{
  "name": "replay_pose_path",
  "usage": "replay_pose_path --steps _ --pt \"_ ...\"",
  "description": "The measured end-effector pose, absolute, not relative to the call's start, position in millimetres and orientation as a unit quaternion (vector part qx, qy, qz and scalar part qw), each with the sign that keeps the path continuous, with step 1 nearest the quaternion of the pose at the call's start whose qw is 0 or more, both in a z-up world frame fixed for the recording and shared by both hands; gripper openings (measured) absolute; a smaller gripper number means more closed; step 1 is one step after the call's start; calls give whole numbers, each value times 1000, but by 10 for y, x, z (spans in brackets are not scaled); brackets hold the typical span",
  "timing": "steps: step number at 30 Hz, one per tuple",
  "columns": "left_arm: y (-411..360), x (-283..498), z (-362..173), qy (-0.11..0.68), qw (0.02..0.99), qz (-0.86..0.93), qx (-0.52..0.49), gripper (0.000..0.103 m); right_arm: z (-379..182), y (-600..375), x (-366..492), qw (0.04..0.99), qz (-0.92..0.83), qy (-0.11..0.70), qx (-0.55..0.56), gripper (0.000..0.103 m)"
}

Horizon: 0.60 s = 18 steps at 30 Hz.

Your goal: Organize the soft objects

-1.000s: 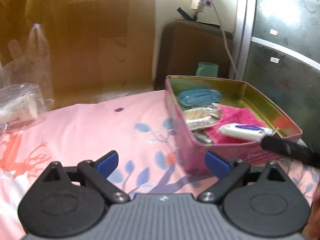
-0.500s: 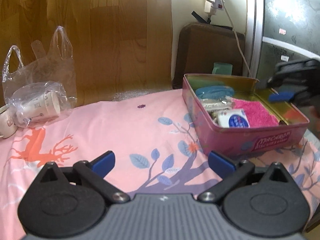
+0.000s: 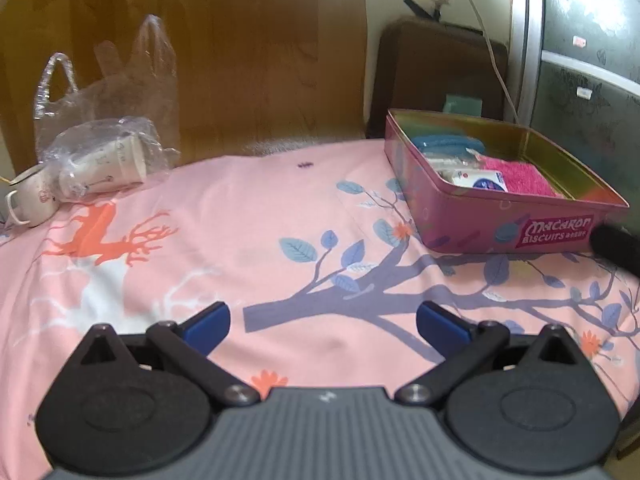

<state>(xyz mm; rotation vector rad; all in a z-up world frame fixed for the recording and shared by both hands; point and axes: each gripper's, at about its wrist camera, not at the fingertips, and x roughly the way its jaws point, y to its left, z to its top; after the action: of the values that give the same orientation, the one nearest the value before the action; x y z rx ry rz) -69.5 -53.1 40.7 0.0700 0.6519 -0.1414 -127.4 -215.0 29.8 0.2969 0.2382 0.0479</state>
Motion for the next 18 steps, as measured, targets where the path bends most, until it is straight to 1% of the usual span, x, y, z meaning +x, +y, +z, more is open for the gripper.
replay_pose_path --steps 2,4,6,9,18 --pt "-514 -783 401 301 951 -60 39 103 229 -2064 -1347 982 26 123 143 74" --pt "-491 -830 406 289 955 -49 46 103 209 -2023 -1409 983 23 120 140 78" --pt "-482 -867 408 281 957 -43 52 103 211 -1978 -1433 982 20 120 143 79" --pt "-464 -921 414 259 964 -28 53 103 242 -1960 -1465 982 22 117 145 85" --pt "-396 -911 421 278 959 -19 50 103 210 -1901 -1498 981 22 116 156 86"
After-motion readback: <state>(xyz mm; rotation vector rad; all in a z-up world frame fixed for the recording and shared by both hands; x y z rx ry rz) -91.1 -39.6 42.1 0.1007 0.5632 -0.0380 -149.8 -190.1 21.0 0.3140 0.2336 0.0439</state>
